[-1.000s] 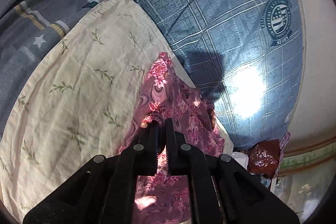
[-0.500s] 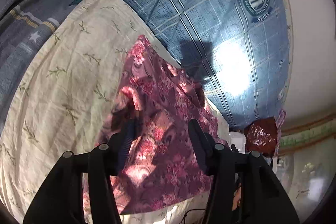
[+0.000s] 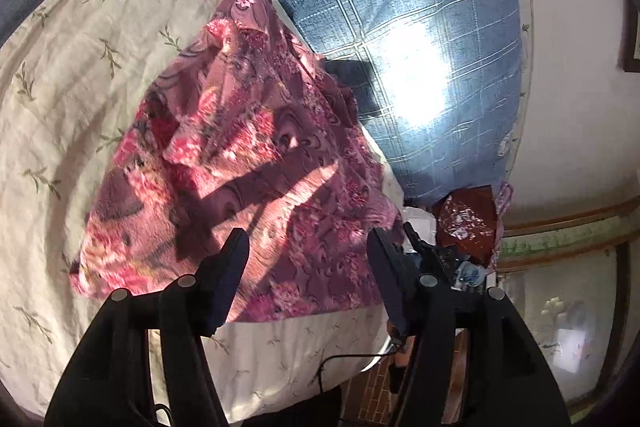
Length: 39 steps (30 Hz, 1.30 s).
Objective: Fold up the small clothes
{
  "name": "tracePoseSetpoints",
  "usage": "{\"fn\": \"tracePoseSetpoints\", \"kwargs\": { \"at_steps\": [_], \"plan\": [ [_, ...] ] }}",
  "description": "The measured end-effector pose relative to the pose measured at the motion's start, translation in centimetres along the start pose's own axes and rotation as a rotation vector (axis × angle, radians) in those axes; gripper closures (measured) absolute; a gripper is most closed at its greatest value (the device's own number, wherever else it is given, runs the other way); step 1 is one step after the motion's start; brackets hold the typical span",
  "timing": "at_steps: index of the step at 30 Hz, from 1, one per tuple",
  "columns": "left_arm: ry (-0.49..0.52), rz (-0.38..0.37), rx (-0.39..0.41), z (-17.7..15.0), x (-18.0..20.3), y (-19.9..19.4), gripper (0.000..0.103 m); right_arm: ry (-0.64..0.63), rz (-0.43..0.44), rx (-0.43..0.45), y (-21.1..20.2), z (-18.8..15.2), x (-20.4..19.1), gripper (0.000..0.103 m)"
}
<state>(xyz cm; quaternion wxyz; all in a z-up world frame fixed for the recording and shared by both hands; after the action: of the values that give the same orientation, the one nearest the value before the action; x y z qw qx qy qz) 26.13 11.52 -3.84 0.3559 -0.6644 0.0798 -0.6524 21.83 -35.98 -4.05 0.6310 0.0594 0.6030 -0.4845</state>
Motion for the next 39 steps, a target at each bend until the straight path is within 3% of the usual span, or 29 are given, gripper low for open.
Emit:
{"fn": "tracePoseSetpoints", "kwargs": {
  "at_steps": [2, 4, 5, 6, 10, 13, 16, 18, 21, 22, 24, 25, 27, 28, 30, 33, 37, 38, 39],
  "plan": [
    [-0.033, 0.042, 0.005, 1.9, -0.9, 1.2, 0.043, -0.006, -0.016, -0.004, 0.3, -0.2, 0.1, 0.065],
    [-0.06, 0.058, 0.006, 3.3, -1.5, 2.1, 0.048, -0.054, -0.035, -0.007, 0.4, -0.3, -0.5, 0.076],
    [-0.05, 0.078, 0.02, 3.9, -1.4, 2.2, 0.075, -0.076, -0.028, -0.021, 0.5, -0.3, -0.9, 0.089],
    [-0.029, 0.084, 0.026, 4.4, -1.0, 2.4, 0.1, -0.084, -0.018, -0.027, 0.4, -0.3, -1.2, 0.095],
    [0.051, 0.099, 0.126, 7.8, 1.7, 1.9, 0.099, -0.06, 0.081, 0.013, -0.1, 1.6, -3.1, 0.095],
    [0.028, 0.088, 0.17, 11.4, 2.7, 2.6, 0.099, 0.0, 0.126, 0.09, 0.4, 4.5, -3.3, 0.095],
    [0.032, 0.181, 0.206, 15.2, 2.9, 4.4, 0.099, 0.095, 0.091, 0.136, 2.5, 6.9, -1.6, 0.095],
    [0.004, 0.265, 0.216, 17.4, 1.9, 5.6, 0.098, 0.144, 0.041, 0.14, 4.0, 7.7, -0.2, 0.089],
    [-0.078, 0.254, 0.209, 19.9, 0.1, 5.4, 0.097, 0.22, -0.005, 0.108, 5.4, 7.7, 1.5, 0.088],
    [-0.112, 0.217, 0.211, 20.4, -0.6, 4.7, 0.095, 0.215, 0.014, 0.118, 5.1, 7.4, 1.6, 0.088],
    [-0.109, 0.186, 0.211, 20.5, -1.2, 3.4, 0.063, 0.174, 0.036, 0.148, 4.0, 7.1, 1.2, 0.073],
    [-0.084, 0.207, 0.213, 20.2, -1.3, 2.9, 0.056, 0.179, 0.073, 0.177, 3.1, 7.1, 1.3, 0.068],
    [-0.018, 0.253, 0.203, 19.2, -1.4, 2.5, 0.052, 0.223, 0.163, 0.246, 1.4, 7.2, 1.8, 0.058],
    [0.009, 0.256, 0.175, 18.7, -1.4, 2.7, 0.052, 0.226, 0.151, 0.277, 0.6, 7.4, 1.9, 0.056],
    [0.045, 0.247, 0.114, 17.8, -1.3, 3.7, 0.049, 0.161, 0.023, 0.254, 0.8, 7.7, 1.4, 0.053],
    [0.093, 0.26, 0.066, 17.0, -1.2, 5.3, 0.049, 0.024, -0.153, 0.141, 3.3, 7.5, 0.2, 0.053],
    [0.119, 0.307, 0.071, 16.3, -0.6, 7.4, 0.054, -0.07, -0.271, 0.08, 7.1, 7.4, -0.7, 0.053],
    [0.15, 0.335, 0.08, 16.3, -0.3, 7.8, 0.084, -0.097, -0.301, 0.069, 8.0, 7.4, -0.9, 0.057],
    [0.174, 0.355, 0.079, 16.2, 0.0, 8.0, 0.096, -0.127, -0.308, 0.056, 8.7, 7.3, -1.2, 0.083]
  ]
}}
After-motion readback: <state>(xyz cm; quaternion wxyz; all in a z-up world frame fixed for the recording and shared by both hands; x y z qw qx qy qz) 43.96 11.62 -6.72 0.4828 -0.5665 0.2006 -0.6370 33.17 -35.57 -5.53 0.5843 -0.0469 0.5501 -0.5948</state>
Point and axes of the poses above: each gripper's, at about its wrist camera, not at the fingertips, and y roughly the way its jaws point, x to its right, z to its top, the point moved 2 cm from there along y, roughly the way its jaws point, and after that the axes turned 4 degrees about x, right-handed, at the moved point
